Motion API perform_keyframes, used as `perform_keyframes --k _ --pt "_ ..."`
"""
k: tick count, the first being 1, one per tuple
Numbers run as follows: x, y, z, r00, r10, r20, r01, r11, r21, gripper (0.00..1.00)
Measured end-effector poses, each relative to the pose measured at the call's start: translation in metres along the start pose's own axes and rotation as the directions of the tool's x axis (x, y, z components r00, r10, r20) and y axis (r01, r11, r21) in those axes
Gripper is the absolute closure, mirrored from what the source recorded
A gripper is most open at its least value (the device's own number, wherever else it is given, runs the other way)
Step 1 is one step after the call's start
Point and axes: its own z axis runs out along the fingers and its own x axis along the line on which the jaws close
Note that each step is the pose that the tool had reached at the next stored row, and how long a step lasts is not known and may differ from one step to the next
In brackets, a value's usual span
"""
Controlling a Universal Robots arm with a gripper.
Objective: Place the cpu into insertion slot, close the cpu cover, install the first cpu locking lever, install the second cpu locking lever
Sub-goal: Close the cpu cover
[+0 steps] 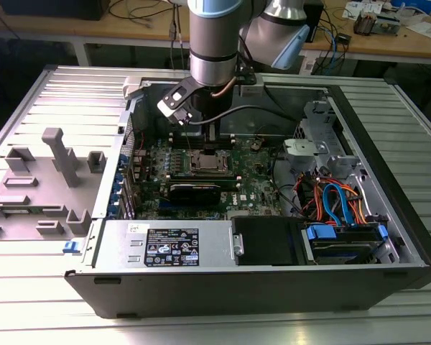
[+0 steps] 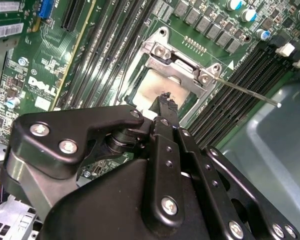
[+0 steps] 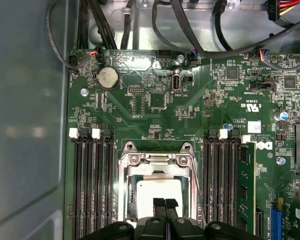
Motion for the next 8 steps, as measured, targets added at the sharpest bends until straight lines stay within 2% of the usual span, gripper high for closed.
perform_keyframes --k 8 --pt "-0.0014 -0.0062 0.0006 1.0 0.0 0.0001 0.0 1.0 0.0001 0.89"
